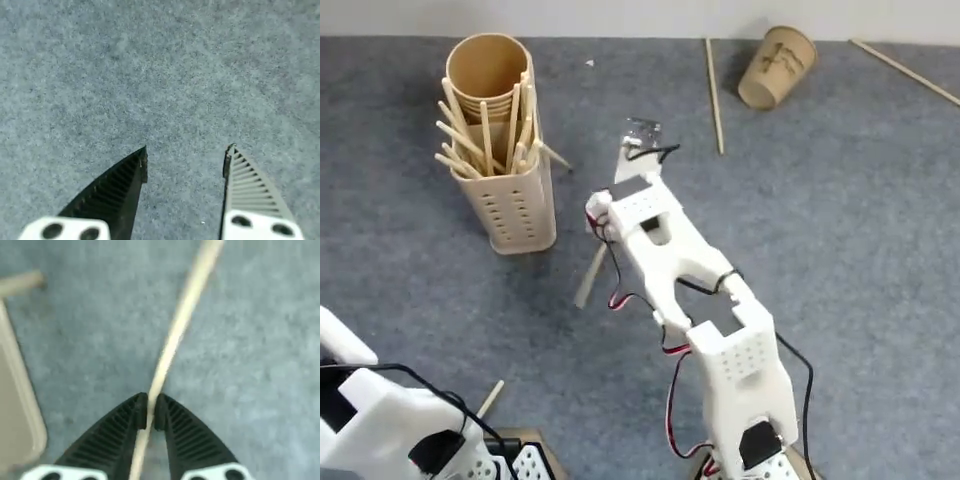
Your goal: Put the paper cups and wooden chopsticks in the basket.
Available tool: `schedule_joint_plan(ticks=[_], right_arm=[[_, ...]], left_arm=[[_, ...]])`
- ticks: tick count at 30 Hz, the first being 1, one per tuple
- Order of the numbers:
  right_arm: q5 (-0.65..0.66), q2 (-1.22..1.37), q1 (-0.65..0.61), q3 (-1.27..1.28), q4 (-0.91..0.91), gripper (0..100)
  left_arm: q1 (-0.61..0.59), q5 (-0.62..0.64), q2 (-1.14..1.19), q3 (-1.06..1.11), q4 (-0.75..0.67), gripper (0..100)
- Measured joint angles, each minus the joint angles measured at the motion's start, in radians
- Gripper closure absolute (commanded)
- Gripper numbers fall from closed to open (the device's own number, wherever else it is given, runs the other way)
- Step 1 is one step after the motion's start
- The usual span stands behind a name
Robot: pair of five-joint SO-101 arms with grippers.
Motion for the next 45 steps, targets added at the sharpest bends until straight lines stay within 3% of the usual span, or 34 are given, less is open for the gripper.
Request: schedule_joint_plan(ticks=[4,11,15,27,30,36,45], right_arm=[[0.064,-0.009,-0.002,-0.133,0.216,99.3],[0.391,-0.12,-0.005,-0.368,0.322,99.3],[0.376,-0.172,0.005,-0.474,0.193,99.3],[0.322,-0.184,0.0,-0.534,-0.474,99.3],[0.382,-0.184,-0.04,-0.535,-0.545,99.3],[0.637,-0.189,-0.107,-0.535,-0.651,99.3],[0.657,-0.279,-0.147,-0.384,-0.712,99.3]], left_arm=[[-0.003,0.0,0.0,0.0,0.0,74],[-0.04,0.0,0.0,0.0,0.0,74],[-0.037,0.0,0.0,0.0,0.0,74],[-0.037,0.0,0.0,0.0,0.0,74],[-0.037,0.0,0.0,0.0,0.0,74],[-0.038,0.0,0.0,0.0,0.0,74],[-0.038,0.0,0.0,0.0,0.0,74]])
